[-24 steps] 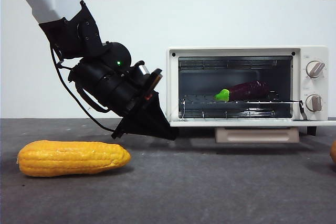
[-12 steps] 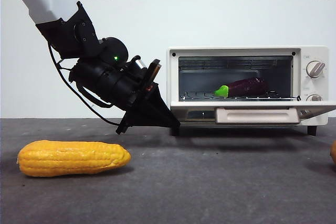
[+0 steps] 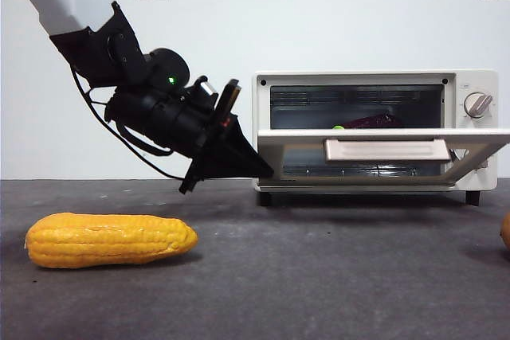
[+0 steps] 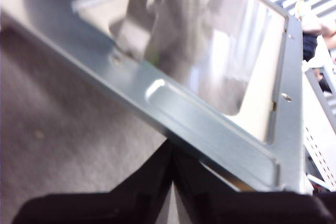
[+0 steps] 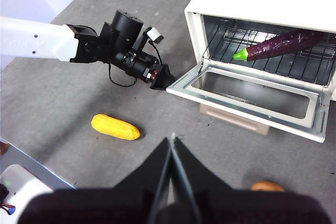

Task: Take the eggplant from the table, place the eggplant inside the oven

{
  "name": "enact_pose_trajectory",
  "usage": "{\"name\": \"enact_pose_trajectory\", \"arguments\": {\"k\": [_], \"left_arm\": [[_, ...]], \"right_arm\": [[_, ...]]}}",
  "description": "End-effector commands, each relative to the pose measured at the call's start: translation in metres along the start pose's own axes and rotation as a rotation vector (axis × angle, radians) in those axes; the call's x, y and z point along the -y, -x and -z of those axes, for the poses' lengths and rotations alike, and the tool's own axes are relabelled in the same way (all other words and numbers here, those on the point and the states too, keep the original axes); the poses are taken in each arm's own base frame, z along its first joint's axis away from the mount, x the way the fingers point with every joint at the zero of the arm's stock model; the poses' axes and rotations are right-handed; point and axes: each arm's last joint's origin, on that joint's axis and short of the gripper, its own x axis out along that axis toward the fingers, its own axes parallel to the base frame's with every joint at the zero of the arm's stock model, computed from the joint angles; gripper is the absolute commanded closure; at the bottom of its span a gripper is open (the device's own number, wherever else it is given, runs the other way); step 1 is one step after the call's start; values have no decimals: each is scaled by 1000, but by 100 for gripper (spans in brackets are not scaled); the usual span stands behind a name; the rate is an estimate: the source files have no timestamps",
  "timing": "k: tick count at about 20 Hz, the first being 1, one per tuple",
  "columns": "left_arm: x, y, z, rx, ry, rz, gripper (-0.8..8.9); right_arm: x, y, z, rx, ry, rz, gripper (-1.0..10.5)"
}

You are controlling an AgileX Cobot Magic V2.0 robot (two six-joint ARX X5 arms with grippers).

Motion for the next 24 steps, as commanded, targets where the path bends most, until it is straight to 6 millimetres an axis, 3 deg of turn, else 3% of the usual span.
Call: {"name": "enact_pose_trajectory", "arguments": {"k": [1,8,24], "left_arm": [[14,13,-17,69,-56,22,819],[21,21,-32,177,-88,34,819],[24,24,-46,333,-159,-93,819]], "right_arm": [[0,1,0,6,11,-4,957],[0,1,0,1,9,-4,957],[0,1,0,0,16,-4,957]]}}
